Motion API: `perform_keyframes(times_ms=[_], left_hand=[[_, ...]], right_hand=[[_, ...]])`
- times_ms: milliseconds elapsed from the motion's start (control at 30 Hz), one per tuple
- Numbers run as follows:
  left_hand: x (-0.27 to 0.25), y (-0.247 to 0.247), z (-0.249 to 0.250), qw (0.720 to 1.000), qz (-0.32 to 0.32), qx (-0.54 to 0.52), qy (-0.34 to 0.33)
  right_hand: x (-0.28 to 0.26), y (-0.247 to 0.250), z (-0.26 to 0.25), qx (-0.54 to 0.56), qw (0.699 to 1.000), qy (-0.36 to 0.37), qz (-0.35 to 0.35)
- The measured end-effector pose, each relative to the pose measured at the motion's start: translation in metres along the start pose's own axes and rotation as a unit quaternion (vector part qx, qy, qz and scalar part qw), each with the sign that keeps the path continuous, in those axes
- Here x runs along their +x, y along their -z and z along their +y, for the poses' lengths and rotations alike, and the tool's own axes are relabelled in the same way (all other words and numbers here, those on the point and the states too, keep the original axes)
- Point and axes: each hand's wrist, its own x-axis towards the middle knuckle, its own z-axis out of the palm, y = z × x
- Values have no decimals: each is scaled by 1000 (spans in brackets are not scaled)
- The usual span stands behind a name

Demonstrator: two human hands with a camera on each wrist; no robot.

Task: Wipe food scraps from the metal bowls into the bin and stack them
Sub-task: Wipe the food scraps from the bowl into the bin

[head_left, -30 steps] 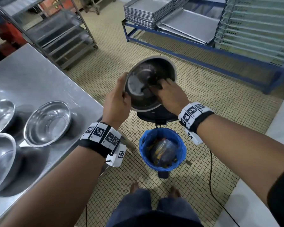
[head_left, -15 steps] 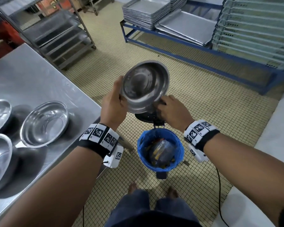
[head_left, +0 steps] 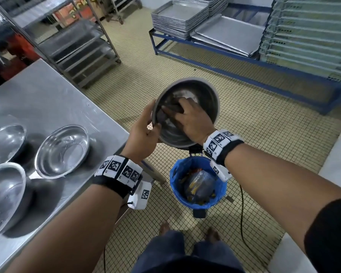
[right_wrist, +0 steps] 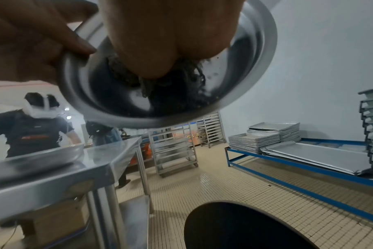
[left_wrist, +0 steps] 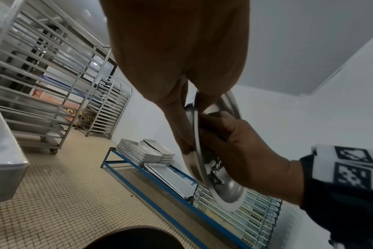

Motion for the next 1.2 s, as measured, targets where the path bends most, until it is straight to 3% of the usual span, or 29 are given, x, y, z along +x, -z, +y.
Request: perform_keyframes(times_ms=[200, 367, 667, 800, 867, 1033, 1200], left_hand=[[2, 7, -2, 1000, 15, -13, 5], [2, 10, -6, 999, 20, 39, -21], [0, -4, -1, 987, 71, 115, -85], [0, -7, 0, 987, 94, 121, -58], [0, -8, 2, 985, 95, 129, -67], [0, -12, 12, 987, 71, 127, -64], [-2, -9, 22, 992, 51, 103, -48]], right_hand=[[-20, -11, -1, -13, 997, 13, -79], [-28, -8, 3, -48, 985, -1, -167], [-62, 4, 9, -102, 972, 12, -213], [-81, 9, 12, -73, 973, 1, -218], [-73, 15, 14, -82, 977, -21, -196], [-17, 32, 28, -79, 992, -102, -16], [4, 33, 35, -124, 988, -89, -1]])
